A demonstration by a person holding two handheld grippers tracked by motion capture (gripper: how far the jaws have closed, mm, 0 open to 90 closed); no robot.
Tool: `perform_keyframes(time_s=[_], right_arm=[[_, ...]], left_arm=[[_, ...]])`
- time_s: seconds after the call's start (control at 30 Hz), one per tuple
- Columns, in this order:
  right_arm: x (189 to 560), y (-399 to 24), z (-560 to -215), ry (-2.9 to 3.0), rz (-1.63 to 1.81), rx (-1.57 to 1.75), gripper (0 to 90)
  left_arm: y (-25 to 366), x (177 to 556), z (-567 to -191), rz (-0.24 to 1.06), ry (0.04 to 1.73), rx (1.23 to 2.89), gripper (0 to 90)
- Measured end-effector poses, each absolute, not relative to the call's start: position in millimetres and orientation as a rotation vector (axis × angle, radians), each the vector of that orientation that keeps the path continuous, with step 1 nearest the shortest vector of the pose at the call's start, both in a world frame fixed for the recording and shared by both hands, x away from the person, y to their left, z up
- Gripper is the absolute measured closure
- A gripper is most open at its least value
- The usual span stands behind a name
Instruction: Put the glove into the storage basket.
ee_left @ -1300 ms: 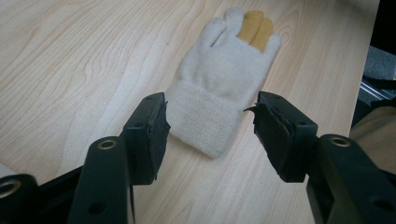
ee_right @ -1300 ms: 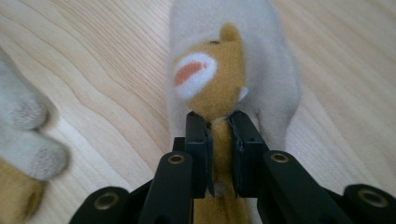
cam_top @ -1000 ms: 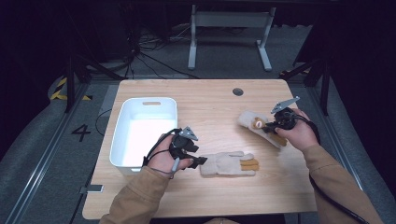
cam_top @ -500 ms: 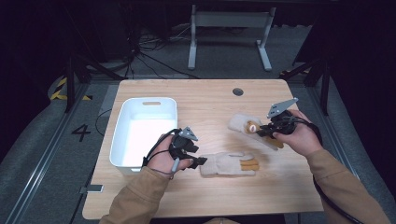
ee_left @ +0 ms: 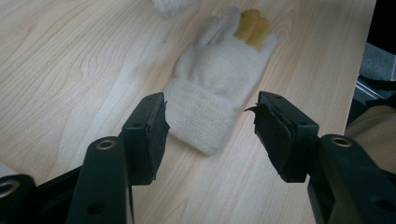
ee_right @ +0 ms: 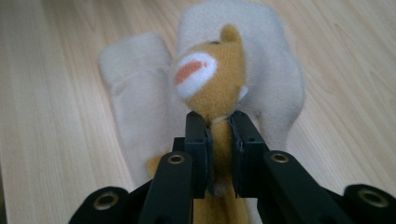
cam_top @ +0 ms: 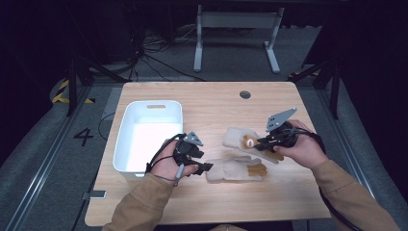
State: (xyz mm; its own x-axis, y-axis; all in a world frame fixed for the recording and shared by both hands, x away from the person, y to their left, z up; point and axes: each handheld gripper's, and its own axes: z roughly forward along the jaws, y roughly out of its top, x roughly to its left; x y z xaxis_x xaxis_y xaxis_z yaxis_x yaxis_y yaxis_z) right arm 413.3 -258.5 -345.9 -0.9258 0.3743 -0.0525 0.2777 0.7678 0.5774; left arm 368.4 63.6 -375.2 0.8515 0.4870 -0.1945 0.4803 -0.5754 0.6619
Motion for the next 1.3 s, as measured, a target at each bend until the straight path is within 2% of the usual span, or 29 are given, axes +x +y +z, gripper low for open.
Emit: perform_keyframes(time_s=[0.63,1.07,1.13,1.3], right_arm=[[392.5,-224.5,-377.2,2.94,0.928,0.324,79.4],[397.5,-221.6,-396.2,2.984,0.897,0.296,77.9],[399.0,-223.8,-400.7,2.991,0.897,0.309,77.3],[399.3,-226.6,-409.2,2.965,0.899,0.329,68.7]], left_arm=[[62.9,365.2,-379.2,-0.003,0.71,2.289,44.1],[60.0,365.1,-383.6,-0.016,0.71,2.306,44.0],[58.1,363.9,-385.2,-0.02,0.711,2.312,44.0],[54.4,360.3,-392.4,-0.034,0.712,2.335,43.9]])
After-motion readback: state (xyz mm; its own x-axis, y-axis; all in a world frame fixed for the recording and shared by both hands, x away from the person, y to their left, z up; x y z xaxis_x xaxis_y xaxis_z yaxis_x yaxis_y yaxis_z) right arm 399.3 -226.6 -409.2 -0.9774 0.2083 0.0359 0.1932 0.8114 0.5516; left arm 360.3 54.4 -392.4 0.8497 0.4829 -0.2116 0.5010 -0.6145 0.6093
